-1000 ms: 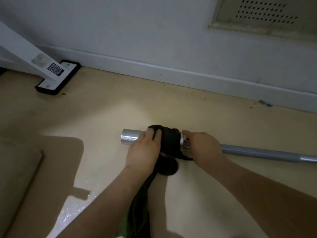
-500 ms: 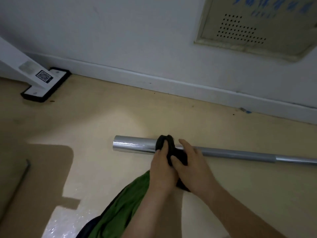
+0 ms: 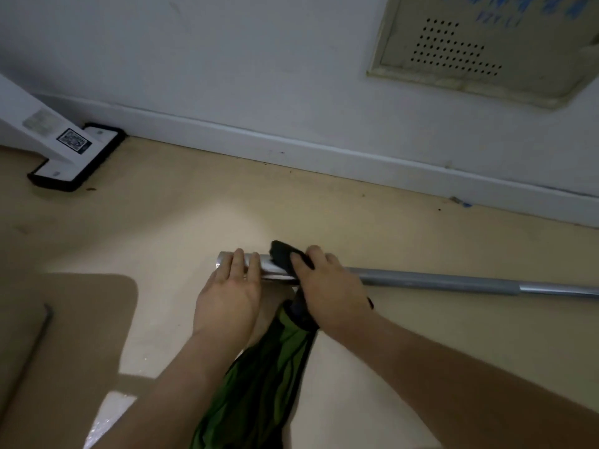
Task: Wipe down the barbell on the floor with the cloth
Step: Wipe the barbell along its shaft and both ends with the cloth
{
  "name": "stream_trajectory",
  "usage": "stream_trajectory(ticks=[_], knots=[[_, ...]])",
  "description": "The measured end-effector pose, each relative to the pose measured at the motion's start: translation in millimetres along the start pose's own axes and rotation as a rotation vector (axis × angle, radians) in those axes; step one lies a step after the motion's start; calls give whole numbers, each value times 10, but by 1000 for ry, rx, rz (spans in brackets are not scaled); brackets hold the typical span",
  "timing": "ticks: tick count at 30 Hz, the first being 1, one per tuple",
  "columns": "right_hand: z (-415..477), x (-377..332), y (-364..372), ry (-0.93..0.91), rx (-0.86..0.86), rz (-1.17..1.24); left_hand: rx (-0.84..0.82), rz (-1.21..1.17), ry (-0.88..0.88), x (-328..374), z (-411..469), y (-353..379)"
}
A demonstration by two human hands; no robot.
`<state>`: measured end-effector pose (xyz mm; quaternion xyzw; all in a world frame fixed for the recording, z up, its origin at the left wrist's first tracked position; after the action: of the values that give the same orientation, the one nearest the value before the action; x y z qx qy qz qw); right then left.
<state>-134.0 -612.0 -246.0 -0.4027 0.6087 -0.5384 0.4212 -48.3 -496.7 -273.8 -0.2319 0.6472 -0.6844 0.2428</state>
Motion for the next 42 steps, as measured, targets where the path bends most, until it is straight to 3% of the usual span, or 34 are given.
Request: stream_trajectory(ticks=[2,5,7,9,12,15,17,19,21,22,26,29,35,42], knots=[[-157,400,-34,69,-15,-25,-32,45,-4,-16,-4,50],[-361,1016,-64,372,-98,-43,-95,2,-31,87,-44,-17],[-267,1053,-18,451,-58,59,-160,41,-41,160,-79,-8],[-93,789,5,409,-5,235,-206,45,-63,252,-75,-11],[54,425,18,174,-18,333,-221,114,-71,299,-28,-52],[-133,858,-11,35,-140,26,-357,181,-111,356,-30,-157],[-409,1390,-41,100,-292,-192,-365,184,-138,448,17,-290],[-616,1875,-99,288,-376,-264,-260,126,-75,596,61,-383],[-662,2046,-99,459,-366,-175,-113,18,96,881,63,-383],[-612,1970,-45,435,-327,-89,-85,-3,194,1060,65,-339],[-448,1114,150,-46,-176,205,-109,96,353,1539,16,-147],[-650,1329,89,-189,-172,115,-127,201,380,1569,15,-91],[-1383,2576,43,-6,-47,128,-394,299,334,2035,79,-309],[-2067,3875,7,194,-58,178,-581,419,616,3240,96,-482]])
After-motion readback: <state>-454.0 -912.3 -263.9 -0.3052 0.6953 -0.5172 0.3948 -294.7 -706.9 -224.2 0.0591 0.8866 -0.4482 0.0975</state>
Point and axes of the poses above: each hand's wrist, its own z-axis towards the middle knuckle, its own y-axis out of the palm, x = y × z, the point moved 3 cm from there along z, towards the middle knuckle, and after that the axes turned 2 degrees about x, right-handed, at the moved point
